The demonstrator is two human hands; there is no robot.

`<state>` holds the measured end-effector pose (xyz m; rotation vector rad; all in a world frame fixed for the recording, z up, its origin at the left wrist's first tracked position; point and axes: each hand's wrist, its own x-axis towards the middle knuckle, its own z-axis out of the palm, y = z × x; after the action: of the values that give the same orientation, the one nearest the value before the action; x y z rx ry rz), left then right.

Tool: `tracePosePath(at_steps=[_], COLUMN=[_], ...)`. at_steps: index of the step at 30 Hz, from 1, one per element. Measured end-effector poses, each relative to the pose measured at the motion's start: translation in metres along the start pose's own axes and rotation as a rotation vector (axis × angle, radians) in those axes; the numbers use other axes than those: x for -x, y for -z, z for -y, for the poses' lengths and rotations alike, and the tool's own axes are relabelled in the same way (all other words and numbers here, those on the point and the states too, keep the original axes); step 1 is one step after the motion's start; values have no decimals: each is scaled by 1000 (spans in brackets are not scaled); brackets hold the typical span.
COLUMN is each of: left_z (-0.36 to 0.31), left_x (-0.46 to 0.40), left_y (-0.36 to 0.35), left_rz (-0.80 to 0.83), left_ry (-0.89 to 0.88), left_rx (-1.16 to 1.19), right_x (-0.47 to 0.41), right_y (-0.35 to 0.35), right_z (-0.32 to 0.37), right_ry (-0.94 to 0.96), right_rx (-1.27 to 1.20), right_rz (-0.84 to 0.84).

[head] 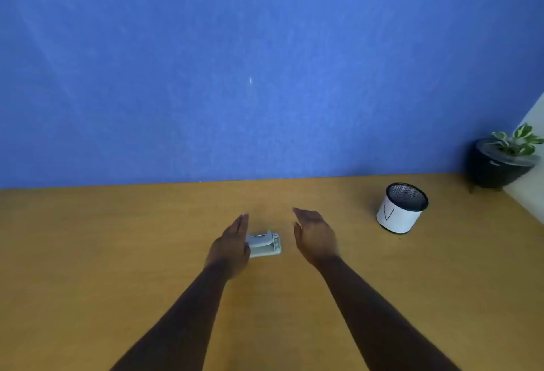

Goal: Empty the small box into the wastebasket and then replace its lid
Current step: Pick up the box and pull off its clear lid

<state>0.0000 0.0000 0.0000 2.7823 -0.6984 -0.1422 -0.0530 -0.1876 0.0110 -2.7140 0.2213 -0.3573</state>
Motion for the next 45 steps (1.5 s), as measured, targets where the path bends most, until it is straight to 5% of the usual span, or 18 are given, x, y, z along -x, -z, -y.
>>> tracePosePath(at_steps=[12, 24, 30, 35, 41, 45], left_z=[5, -9, -6, -6, -20, -27], left_x=[-17, -36, -54, -66, -83, -84], left_y=[-38, -48, -47, -38, -17, -9], left_rz=[119, 61, 90, 45, 101, 210], left_ry=[-76, -38, -23, 109, 452, 540], left_rx=[-73, -275, -206, 52, 1080, 1406], right_x=[9, -19, -43, -55, -70, -80], right_y=[-49, -41, -40, -38, -18, -1], right_z=[0, -7, -13, -16, -8, -2], right_ry=[-76, -193, -304, -387, -457, -425], right_rx=[-51, -186, -333, -519, -895, -1036], right_rz=[343, 438, 325, 235, 297, 299])
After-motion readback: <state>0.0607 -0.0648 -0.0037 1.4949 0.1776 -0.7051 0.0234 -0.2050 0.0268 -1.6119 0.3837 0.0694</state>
